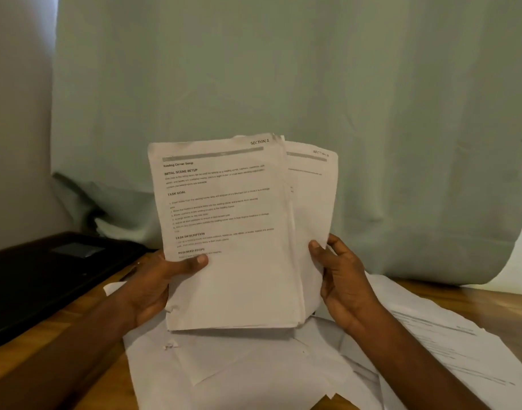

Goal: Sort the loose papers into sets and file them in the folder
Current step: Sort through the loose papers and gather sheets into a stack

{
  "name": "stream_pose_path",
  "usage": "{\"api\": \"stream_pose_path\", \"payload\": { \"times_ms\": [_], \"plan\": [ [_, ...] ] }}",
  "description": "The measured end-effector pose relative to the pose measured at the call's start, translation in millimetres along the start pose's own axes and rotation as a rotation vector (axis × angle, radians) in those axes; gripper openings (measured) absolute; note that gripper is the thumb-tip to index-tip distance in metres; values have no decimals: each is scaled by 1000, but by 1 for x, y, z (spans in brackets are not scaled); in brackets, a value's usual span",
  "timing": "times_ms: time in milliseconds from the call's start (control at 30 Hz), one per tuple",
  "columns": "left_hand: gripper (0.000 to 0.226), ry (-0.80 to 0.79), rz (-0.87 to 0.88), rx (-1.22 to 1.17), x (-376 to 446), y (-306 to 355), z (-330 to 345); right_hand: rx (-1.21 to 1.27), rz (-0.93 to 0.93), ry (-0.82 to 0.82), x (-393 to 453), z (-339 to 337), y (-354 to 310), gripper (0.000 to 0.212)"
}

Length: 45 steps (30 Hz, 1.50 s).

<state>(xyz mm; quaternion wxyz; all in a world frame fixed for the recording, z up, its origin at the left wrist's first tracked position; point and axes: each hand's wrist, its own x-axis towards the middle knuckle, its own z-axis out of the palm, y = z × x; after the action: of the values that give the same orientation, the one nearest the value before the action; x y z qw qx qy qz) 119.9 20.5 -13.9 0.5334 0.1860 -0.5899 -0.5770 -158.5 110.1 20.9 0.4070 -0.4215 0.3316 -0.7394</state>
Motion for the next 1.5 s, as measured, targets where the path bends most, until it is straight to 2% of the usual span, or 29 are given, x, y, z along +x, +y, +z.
{"api": "stream_pose_path", "payload": {
  "times_ms": [167, 300, 434, 500, 634, 734, 867, 967, 1034, 1134, 1234, 1267, 1334, 1401, 1501],
  "plan": [
    [55, 89, 64, 88, -2, 1, 0, -174, 93, -139, -6, 5, 3, 33],
    [60, 86, 143, 190, -3, 2, 3, -374, -12, -224, -14, 19, 7, 42],
    [90, 35, 123, 370, 1, 3, 6, -336, -19, -181, -21, 22, 13, 36],
    [88, 39, 113, 343, -1, 5, 8, -308, -57, -176, -22, 22, 11, 33],
    [49, 78, 207, 235, -10, 21, 24, -266, -236, -133, -24, 25, 2, 31],
    [38, 109, 254, 164, -9, 28, 28, -264, -273, -112, -22, 27, 2, 32],
    [51, 114, 127, 228, -6, 9, 24, -366, -110, -114, -16, 17, 25, 29],
    [56, 151, 64, 293, -7, -9, 25, -438, -16, -76, -15, 9, 41, 37],
    [51, 169, 61, 282, -5, -12, 26, -424, -36, -65, -14, 8, 41, 35],
    [51, 217, 40, 195, 1, -12, 20, -412, -40, -163, -15, 13, 36, 26],
    [69, 316, 43, 52, 9, -10, 0, -426, -78, -69, -7, 9, 31, 19],
    [71, 370, 39, 12, 11, -10, -10, -554, -133, 10, -2, 2, 31, 15],
    [67, 481, 4, -62, 12, -8, -30, -1062, -261, 85, 9, -20, 34, 16],
    [54, 563, -99, -117, 4, -3, -37, -1478, -196, -6, 9, -36, 41, 19],
    [21, 563, -182, -115, -9, -1, -34, -1660, 39, -217, 3, -41, 45, 29]
  ]
}}
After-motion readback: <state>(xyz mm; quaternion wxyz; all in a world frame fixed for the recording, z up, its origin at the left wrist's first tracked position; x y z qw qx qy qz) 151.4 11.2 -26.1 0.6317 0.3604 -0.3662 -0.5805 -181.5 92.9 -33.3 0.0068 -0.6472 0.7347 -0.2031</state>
